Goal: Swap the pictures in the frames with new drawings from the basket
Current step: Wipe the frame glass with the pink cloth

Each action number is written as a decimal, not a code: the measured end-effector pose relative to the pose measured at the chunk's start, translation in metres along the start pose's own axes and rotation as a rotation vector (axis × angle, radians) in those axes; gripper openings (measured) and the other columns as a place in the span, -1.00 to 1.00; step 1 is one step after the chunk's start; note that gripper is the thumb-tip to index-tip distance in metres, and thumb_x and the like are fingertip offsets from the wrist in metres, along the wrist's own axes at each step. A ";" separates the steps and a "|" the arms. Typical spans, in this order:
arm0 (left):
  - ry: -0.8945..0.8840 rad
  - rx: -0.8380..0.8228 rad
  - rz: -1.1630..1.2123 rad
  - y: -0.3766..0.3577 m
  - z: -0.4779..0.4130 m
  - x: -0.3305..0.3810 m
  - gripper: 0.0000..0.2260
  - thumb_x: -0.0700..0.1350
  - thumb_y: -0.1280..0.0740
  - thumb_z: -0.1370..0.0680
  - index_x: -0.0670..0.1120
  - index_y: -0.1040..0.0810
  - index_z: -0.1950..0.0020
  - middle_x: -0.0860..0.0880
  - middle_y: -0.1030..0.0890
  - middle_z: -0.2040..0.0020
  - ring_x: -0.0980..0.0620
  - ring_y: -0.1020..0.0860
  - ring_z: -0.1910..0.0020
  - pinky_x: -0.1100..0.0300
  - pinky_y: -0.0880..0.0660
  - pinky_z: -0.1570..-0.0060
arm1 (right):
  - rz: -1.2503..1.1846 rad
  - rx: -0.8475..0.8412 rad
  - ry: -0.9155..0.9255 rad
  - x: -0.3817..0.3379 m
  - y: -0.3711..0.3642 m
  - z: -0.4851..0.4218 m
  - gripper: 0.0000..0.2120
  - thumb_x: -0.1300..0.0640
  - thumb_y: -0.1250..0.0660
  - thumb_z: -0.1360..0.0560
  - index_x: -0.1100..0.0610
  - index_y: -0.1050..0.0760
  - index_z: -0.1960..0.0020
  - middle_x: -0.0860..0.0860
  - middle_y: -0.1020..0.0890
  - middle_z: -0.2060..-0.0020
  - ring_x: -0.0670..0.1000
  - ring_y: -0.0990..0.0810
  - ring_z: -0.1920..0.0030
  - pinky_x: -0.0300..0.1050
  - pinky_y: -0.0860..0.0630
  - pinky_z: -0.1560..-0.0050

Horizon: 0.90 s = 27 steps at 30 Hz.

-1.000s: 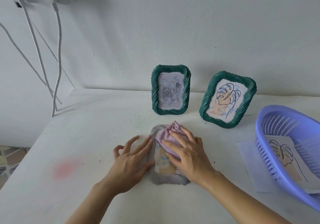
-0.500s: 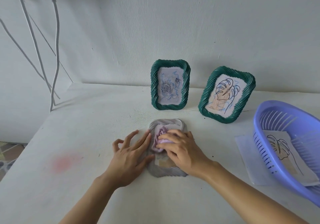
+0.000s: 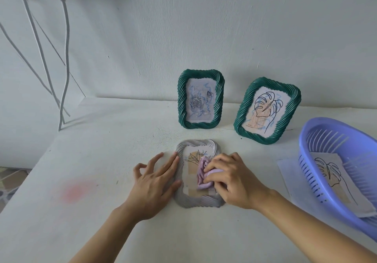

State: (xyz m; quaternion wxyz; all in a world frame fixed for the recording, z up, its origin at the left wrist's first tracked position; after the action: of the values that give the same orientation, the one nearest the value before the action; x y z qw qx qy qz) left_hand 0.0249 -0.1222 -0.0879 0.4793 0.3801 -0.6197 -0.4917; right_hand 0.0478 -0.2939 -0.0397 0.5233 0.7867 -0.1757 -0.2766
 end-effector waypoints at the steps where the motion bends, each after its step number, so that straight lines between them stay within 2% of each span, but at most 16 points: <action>1: -0.003 -0.002 0.005 0.000 0.000 0.000 -0.47 0.29 0.08 -0.65 0.17 -0.09 -0.60 0.33 -0.05 -0.58 0.03 -0.13 -0.57 -0.06 -0.11 -0.26 | 0.040 0.010 -0.013 0.004 0.000 -0.004 -0.79 0.17 -0.30 -0.46 -0.08 -0.65 0.08 -0.19 -0.60 0.00 0.00 -0.53 -0.07 0.04 -0.34 0.09; 7: 0.001 0.004 0.016 0.001 -0.001 -0.002 -0.48 0.30 0.08 -0.64 0.22 -0.05 -0.60 0.39 -0.03 -0.56 0.06 -0.09 -0.57 -0.04 -0.07 -0.26 | 0.147 0.061 -0.204 0.027 -0.010 -0.033 -0.62 0.07 -0.11 -0.50 -0.11 -0.62 -0.16 -0.15 -0.60 -0.14 0.05 -0.51 -0.07 0.00 -0.37 0.11; 11: 0.000 0.002 -0.008 -0.001 -0.002 -0.001 -0.48 0.29 0.09 -0.64 0.26 0.04 -0.60 0.42 0.04 -0.55 0.06 -0.06 -0.57 -0.02 -0.06 -0.27 | 0.046 0.101 -0.245 0.014 -0.027 -0.047 -0.69 0.10 -0.19 -0.53 -0.11 -0.60 -0.18 -0.22 -0.58 -0.20 -0.01 -0.49 -0.16 0.04 -0.44 0.01; 13: 0.005 0.006 0.000 -0.001 -0.002 -0.002 -0.49 0.28 0.08 -0.64 0.25 0.02 -0.60 0.42 0.01 -0.55 0.05 -0.08 -0.57 -0.02 -0.06 -0.25 | 0.033 0.118 -0.267 0.012 -0.027 -0.047 -0.70 0.11 -0.21 -0.51 -0.11 -0.60 -0.15 -0.25 -0.60 -0.18 -0.03 -0.50 -0.17 0.05 -0.45 -0.01; 18: 0.030 0.004 -0.007 -0.002 -0.002 -0.003 -0.49 0.28 0.12 -0.64 0.23 -0.09 -0.59 0.40 -0.06 -0.55 0.06 -0.14 -0.56 -0.02 -0.09 -0.23 | -0.077 0.023 -0.135 -0.006 -0.030 -0.037 -0.65 0.16 -0.13 -0.49 -0.06 -0.64 -0.07 -0.24 -0.62 -0.13 -0.06 -0.49 -0.16 -0.09 -0.29 -0.06; 22: 0.015 -0.002 -0.010 -0.002 -0.003 -0.003 -0.45 0.34 0.16 -0.62 0.22 -0.09 -0.59 0.40 -0.06 -0.55 0.08 -0.13 -0.56 -0.03 -0.11 -0.24 | -0.105 -0.020 -0.032 -0.019 -0.030 -0.021 -0.72 0.16 -0.19 -0.54 -0.11 -0.63 -0.04 -0.28 -0.60 -0.14 -0.08 -0.47 -0.18 0.09 -0.39 -0.02; 27: 0.013 -0.003 -0.003 -0.001 -0.002 -0.004 -0.43 0.37 0.16 -0.60 0.23 -0.09 -0.59 0.41 -0.04 -0.55 0.10 -0.13 -0.56 -0.03 -0.13 -0.25 | -0.091 -0.105 0.066 -0.028 -0.022 -0.007 -0.71 0.10 -0.18 -0.63 -0.15 -0.65 0.03 -0.31 -0.58 -0.12 -0.09 -0.44 -0.15 0.07 -0.35 -0.02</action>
State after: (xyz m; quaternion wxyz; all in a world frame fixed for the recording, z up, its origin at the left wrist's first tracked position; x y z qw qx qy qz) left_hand 0.0282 -0.1191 -0.0901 0.4832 0.3836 -0.6151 -0.4910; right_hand 0.0297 -0.2648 -0.0507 0.5561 0.7740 -0.1079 -0.2829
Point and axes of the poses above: each hand's wrist, its own z-axis away from the middle knuckle, its own y-axis out of the back of the hand, x = y × z, the point moved 10 cm from there along -z, towards the middle knuckle
